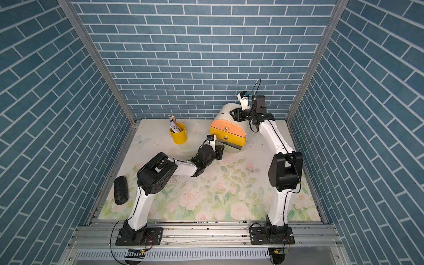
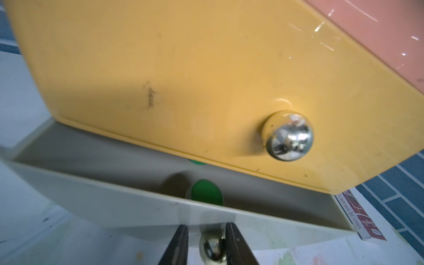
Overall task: Put the paint cans in the drawer according to color
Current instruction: Close the drawer in the storage box.
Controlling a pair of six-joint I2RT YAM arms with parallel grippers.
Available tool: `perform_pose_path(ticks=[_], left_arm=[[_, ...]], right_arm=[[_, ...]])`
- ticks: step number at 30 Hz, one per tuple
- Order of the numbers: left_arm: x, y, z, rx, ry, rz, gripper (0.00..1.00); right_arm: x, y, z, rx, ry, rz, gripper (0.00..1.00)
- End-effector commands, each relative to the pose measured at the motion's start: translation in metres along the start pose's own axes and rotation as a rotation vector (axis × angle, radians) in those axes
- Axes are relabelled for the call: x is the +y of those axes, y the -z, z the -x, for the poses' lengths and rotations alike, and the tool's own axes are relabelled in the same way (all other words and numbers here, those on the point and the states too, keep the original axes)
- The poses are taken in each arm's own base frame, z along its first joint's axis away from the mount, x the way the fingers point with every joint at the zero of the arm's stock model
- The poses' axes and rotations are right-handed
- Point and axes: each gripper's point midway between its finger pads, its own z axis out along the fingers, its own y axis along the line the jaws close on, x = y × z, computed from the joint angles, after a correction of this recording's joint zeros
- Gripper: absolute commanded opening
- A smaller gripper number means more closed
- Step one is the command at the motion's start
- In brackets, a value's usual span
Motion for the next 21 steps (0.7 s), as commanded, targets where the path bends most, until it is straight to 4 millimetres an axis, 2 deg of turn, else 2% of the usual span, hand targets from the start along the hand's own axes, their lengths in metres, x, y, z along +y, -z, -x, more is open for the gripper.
perform_pose_path(ticks=[1, 21], left_arm=[[0.0, -0.009, 0.007, -0.034, 0.021, -0.019, 0.32], [-0.007, -0.028, 0.016, -0.064, 0.061, -0.054, 0.35]], right_arm=[[-0.002, -0.014, -0.025, 0.064, -0.009, 0.013, 0.6], [-0.004, -0.019, -0.034, 0.089, -0.018, 0.018, 0.59]])
